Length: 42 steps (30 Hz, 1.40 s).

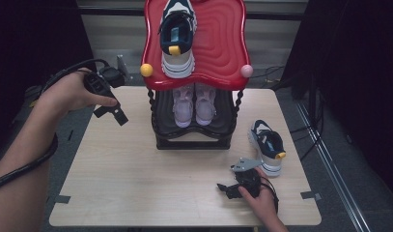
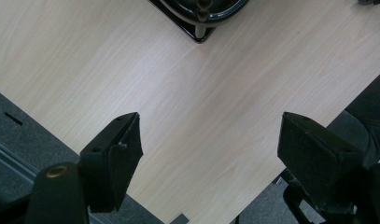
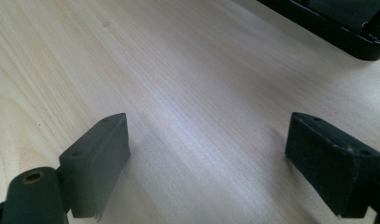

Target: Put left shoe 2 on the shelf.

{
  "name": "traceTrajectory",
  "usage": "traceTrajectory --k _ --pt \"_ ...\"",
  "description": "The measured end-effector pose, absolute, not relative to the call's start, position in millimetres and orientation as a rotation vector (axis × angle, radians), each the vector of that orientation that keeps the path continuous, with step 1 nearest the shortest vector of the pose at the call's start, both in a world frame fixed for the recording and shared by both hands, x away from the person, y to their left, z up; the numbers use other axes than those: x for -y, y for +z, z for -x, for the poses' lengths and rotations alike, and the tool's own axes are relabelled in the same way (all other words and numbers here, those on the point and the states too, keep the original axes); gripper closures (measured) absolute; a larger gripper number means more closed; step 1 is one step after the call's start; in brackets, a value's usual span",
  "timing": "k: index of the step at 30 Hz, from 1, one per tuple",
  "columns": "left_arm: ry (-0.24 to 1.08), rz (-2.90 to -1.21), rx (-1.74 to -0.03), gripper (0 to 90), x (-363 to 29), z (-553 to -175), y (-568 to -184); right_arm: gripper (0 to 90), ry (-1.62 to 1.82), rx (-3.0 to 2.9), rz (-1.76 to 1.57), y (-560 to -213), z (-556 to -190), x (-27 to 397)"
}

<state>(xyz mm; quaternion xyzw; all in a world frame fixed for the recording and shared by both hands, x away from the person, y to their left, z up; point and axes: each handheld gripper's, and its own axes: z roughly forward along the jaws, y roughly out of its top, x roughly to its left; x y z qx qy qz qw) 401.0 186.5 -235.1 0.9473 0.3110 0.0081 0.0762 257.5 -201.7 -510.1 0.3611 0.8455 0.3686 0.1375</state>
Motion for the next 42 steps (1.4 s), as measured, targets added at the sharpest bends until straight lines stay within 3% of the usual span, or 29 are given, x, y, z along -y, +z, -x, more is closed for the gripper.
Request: traceTrajectory --k 26,42 --pt "-0.118 -2.856 -0.954 21.6 -197.0 -393.7 -321.2 12.9 1.069 -2.443 -1.044 -510.4 -257.6 201.6" --pt "-0.098 -2.78 -0.961 21.6 -194.9 -387.5 -374.6 12.9 1.069 -2.445 -1.043 -510.6 -257.6 201.5"
